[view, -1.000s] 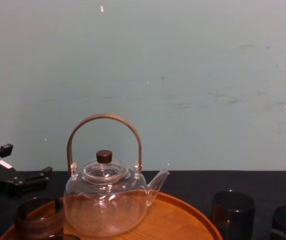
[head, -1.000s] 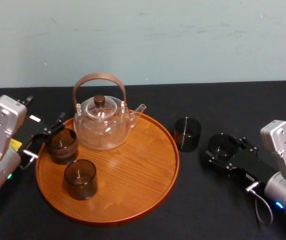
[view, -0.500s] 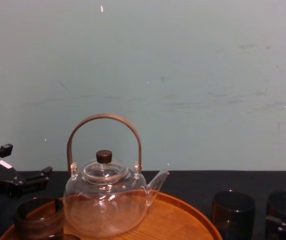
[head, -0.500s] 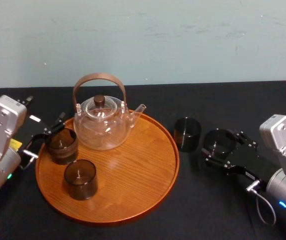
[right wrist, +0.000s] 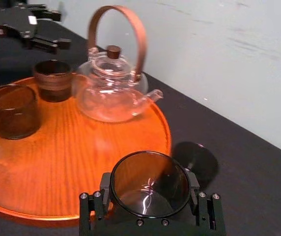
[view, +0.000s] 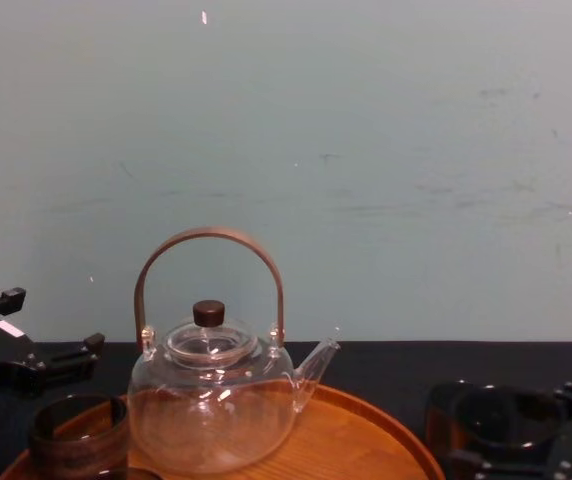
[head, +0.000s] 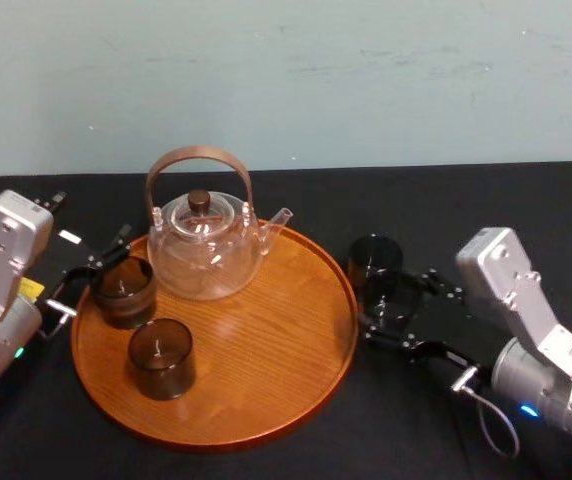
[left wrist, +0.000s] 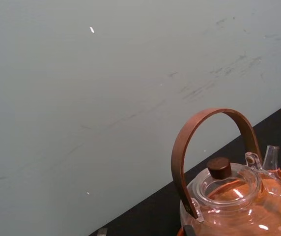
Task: Pick up the glass from the table and place it on the tray.
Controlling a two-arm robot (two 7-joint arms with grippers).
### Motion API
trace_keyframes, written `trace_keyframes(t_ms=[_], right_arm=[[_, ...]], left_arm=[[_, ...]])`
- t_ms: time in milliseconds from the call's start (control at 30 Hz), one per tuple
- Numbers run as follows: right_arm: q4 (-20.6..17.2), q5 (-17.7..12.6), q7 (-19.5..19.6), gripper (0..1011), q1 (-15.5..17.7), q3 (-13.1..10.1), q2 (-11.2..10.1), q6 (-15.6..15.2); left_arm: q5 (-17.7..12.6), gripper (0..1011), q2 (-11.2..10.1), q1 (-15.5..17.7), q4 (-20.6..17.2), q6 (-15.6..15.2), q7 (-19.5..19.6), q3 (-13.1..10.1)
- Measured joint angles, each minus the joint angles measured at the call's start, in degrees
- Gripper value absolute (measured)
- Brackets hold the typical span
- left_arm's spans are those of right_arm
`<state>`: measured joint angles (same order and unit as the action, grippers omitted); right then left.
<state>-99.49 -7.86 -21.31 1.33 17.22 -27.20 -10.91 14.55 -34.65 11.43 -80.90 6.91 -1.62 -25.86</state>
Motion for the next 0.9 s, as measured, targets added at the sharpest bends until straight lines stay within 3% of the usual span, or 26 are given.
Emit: trace_keyframes(t_ms=[167,433,900], right_arm=[[-0.34,1.17,-1.08,918,-1.45,2.24,0.24,-0.81],[1.27,2.46,-1.82,918,-4.19,5.99,2.48,-1.82],[4.14,3.90,-1.97,918,-6.26,9.22,5.14,-0.17]], left_arm=[[0.00,1002,0.00,0.00,0.00,0.00,0.00,0.00],[0.00,1001,0.00,0.00,0.00,0.00,0.00,0.00],[0.00,1001,0.00,0.00,0.00,0.00,0.00,0.00]])
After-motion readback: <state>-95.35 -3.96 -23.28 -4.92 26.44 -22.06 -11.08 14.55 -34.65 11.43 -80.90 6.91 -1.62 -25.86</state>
